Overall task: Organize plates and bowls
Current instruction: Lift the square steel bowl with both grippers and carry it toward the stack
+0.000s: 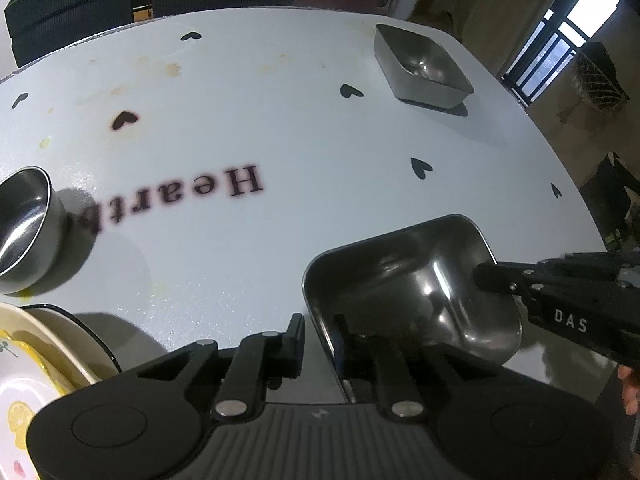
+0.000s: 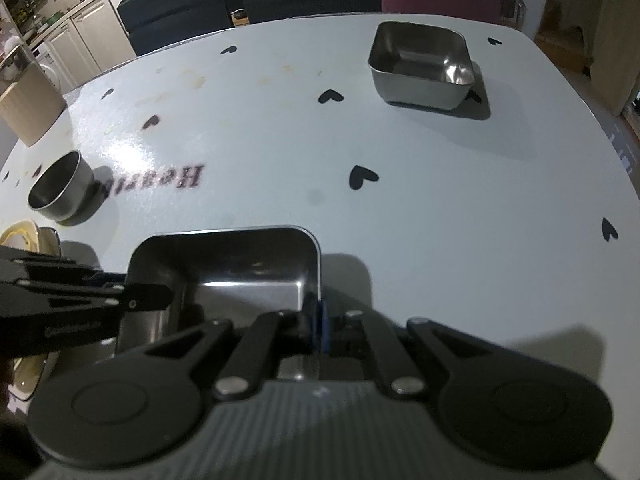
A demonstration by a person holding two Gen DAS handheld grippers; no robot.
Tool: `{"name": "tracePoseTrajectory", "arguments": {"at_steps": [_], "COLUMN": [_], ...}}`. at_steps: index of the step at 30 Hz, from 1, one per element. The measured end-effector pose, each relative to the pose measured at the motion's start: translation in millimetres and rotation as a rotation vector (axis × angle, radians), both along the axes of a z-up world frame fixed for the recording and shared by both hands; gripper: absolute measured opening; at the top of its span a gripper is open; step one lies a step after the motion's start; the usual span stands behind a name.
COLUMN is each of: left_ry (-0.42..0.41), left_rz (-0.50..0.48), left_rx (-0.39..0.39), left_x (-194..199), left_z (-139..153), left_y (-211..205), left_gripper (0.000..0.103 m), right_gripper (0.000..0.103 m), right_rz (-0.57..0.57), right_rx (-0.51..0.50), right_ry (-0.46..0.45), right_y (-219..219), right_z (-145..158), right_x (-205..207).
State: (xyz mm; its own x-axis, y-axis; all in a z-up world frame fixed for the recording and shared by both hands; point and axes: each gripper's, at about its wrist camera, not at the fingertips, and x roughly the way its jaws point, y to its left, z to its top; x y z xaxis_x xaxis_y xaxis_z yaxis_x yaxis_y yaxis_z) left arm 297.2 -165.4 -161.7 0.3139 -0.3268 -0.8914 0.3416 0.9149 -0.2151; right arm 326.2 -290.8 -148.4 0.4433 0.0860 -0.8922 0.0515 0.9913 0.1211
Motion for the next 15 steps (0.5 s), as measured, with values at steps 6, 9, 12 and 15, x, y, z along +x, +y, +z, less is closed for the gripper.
{"name": "tracePoseTrajectory", "arguments": {"at_steps": [6,9,12,15], "left_ry": [-0.004,-0.006,-0.007,-0.009], "left_rz": [-0.003,-0.011,-0.013,-0.019], "left_rx": [-0.008,-0.011,-0.010,-0.013], "left_x": [-3.5,-4.2,-5.9,-9.0], "left_z": [4.4,6.1,7.6,10.9], "left_y": [2.2,2.9,2.7,2.0], "left_gripper": [0.017,0.017,0.018,0.018], "right_gripper": [0.004,0.004,0.004,0.004], "right_rz": [-0.010,-0.013,-0.016,-0.014], "right_rx": [0.000,-0.001,0.005,0.000], "right_ry": [0.001,-0.005,-0.008,-0.007], "right_y": [0.4,-0.1,-1.7,-0.7], "right_z": [0.2,1.8,3.8,6.1], "right_x": [-1.8,-2.7,-4.0,-6.3]}}
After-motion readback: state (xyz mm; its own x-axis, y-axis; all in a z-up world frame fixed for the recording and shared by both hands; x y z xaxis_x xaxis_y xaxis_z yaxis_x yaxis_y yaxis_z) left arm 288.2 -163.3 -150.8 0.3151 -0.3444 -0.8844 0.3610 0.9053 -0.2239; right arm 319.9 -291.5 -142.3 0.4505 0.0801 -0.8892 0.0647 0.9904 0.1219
